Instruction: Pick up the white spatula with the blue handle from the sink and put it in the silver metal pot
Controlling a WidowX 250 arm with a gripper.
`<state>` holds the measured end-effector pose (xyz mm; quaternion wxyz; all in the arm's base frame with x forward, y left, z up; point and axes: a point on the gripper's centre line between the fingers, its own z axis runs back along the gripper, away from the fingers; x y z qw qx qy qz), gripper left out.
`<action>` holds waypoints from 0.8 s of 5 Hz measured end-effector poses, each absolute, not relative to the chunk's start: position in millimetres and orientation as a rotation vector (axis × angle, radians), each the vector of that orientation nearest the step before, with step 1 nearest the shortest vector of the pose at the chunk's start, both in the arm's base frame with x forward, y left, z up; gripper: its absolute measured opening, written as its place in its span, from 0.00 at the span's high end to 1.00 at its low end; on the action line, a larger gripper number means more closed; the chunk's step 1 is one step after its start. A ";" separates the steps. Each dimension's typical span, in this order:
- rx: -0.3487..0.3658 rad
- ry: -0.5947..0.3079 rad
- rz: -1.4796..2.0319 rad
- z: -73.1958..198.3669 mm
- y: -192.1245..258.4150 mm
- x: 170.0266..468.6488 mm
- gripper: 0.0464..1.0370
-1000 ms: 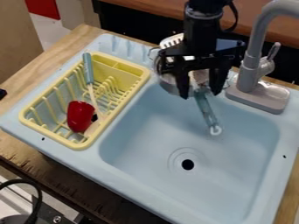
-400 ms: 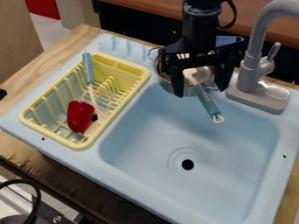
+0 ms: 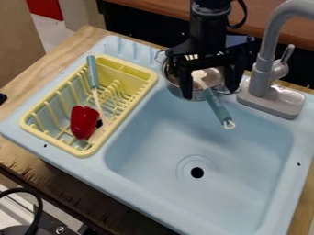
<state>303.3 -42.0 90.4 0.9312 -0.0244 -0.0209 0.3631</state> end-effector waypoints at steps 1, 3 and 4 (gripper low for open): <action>-0.068 -0.083 0.750 101.4 -41.8 303.3 0.04; -0.056 -0.127 0.765 113.9 -40.3 300.1 0.04; -0.058 -0.136 0.715 109.7 -39.8 284.1 0.04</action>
